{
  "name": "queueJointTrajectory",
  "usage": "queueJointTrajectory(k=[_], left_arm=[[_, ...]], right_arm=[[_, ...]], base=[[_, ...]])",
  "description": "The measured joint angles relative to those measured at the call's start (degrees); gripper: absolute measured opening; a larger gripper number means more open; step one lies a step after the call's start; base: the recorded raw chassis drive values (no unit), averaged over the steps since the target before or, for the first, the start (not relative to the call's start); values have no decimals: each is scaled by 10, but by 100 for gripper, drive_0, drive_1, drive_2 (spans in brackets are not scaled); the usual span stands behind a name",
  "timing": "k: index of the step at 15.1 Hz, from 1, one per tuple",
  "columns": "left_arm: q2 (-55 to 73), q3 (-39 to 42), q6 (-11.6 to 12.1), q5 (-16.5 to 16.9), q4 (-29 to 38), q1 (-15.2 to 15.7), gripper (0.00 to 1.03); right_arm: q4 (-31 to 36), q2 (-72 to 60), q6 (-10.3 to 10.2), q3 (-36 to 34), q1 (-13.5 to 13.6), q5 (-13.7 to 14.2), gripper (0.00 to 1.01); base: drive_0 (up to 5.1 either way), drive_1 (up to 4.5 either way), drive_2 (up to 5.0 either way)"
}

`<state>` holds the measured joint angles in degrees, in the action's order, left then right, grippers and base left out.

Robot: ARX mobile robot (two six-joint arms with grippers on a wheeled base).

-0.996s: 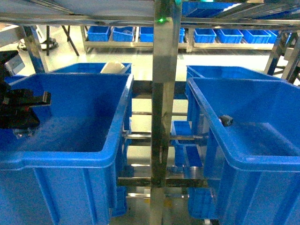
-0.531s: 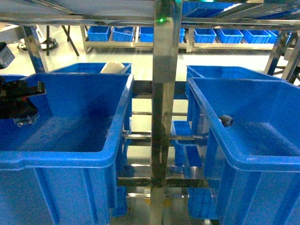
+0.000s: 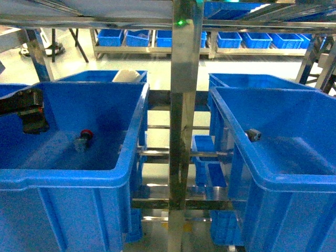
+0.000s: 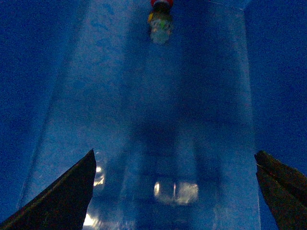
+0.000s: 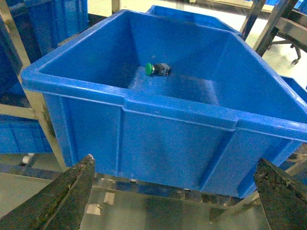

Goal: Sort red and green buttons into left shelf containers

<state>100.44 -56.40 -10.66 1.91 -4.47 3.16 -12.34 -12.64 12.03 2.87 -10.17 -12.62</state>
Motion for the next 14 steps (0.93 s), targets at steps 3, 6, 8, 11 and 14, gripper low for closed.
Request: queueJointTrajectory(k=[3, 6, 8, 11, 14], left_arm=[[-97, 59, -30, -22, -9, -11, 98], [-192, 134, -60, -60, -9, -73, 98], [-277, 183, -77, -117, -15, -121, 98], [-421, 242, -102, -221, -77, -221, 98], [-515, 243, -141, -288, -159, -316, 98]], right_arm=[[0, 0, 0, 0, 0, 0, 98], [0, 0, 0, 0, 0, 0, 98], [0, 0, 0, 0, 0, 0, 98], [0, 0, 0, 0, 0, 0, 98], [0, 0, 0, 0, 0, 0, 98]], base=[[0, 0, 0], [0, 0, 0], [0, 0, 0], [0, 0, 0], [0, 0, 0]])
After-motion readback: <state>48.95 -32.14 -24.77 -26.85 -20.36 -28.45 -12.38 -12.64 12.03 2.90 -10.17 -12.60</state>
